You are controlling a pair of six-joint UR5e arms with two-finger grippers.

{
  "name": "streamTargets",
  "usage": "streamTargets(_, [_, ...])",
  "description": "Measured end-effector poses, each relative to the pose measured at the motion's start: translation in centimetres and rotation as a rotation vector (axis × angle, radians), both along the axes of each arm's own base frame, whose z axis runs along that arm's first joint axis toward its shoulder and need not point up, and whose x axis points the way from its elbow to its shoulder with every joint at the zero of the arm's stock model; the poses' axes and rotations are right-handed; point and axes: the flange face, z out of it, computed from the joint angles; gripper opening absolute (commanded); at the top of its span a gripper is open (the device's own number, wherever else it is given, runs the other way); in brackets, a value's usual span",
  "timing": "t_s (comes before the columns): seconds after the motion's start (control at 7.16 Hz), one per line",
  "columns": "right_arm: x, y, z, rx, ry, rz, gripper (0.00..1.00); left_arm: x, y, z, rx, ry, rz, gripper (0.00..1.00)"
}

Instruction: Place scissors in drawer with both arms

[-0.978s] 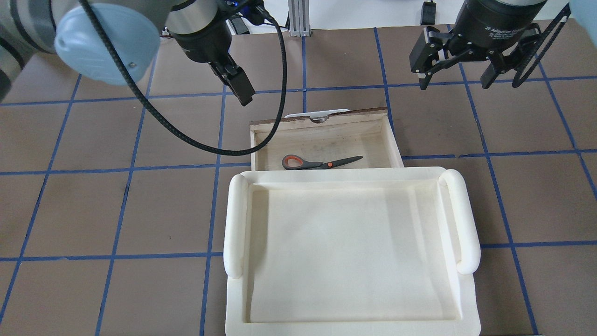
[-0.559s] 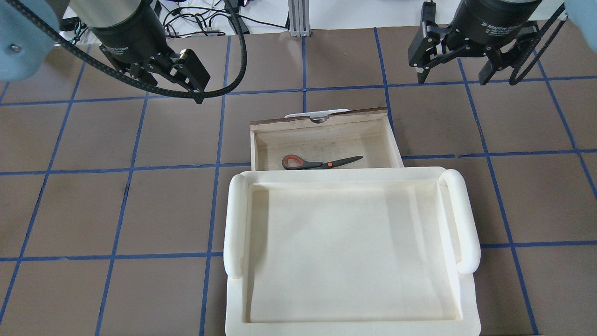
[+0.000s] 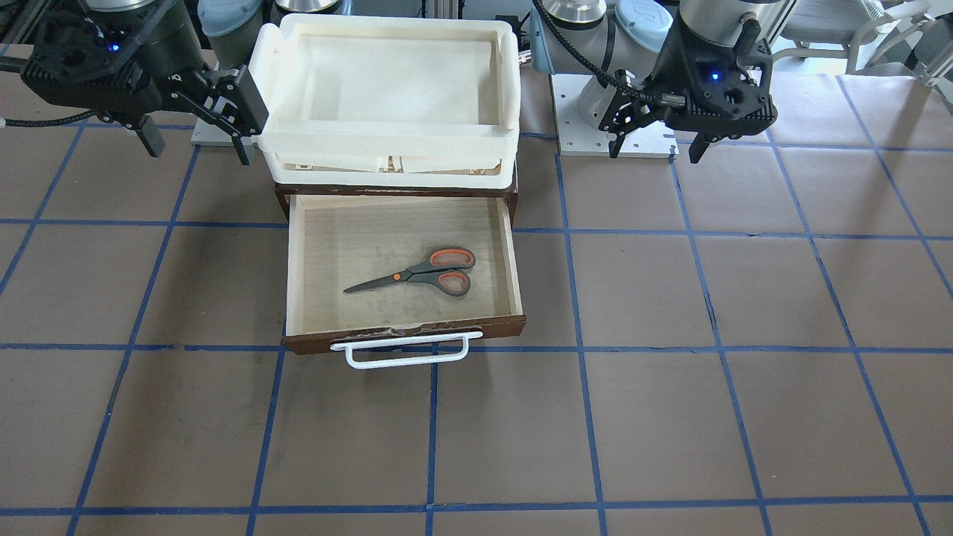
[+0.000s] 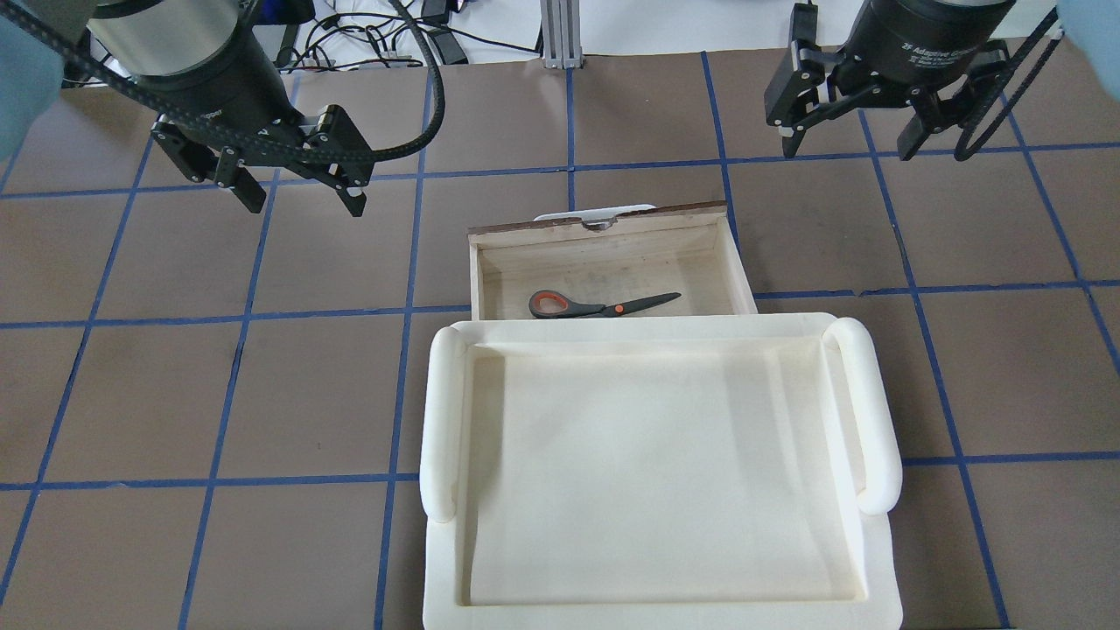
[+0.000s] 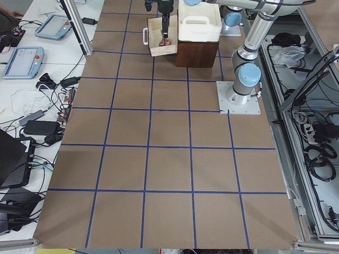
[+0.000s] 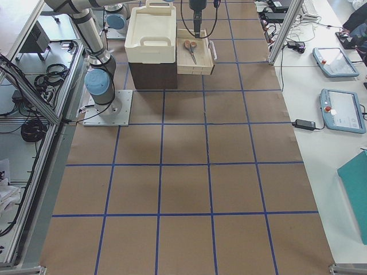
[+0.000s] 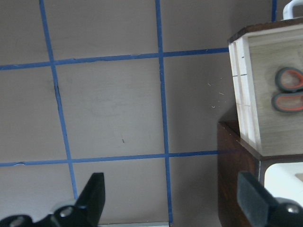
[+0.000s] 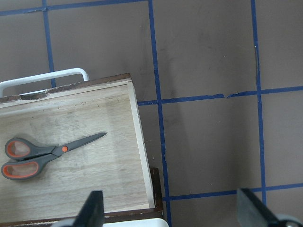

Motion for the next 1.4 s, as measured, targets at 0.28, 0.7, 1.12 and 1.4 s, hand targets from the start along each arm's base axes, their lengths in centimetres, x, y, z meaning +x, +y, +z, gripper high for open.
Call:
streamTargets(0.28, [-0.4, -0.3, 0.2, -0.019, 0.001, 0.001, 1.0, 0.9, 0.1, -0.3, -0.002, -0.027, 0.031, 1.0])
streamTargets(0.7, [-0.8, -1.3, 0.4, -0.038, -0.001, -0.006, 1.0, 0.6, -0.1, 0.7, -0.065, 0.021, 0.049, 1.0])
streamTargets(1.12, [-0.9, -1.5, 0.4, -0.041, 0.0, -0.008, 1.0, 0.3, -0.3, 0.9, -0.091, 0.053, 0.041, 1.0])
streamTargets(1.4, [-0.9, -1.4, 0.4, -0.041, 0.0, -0.009, 1.0, 0.2, -0.3, 0.9, -0.093, 0.055, 0.04, 1.0])
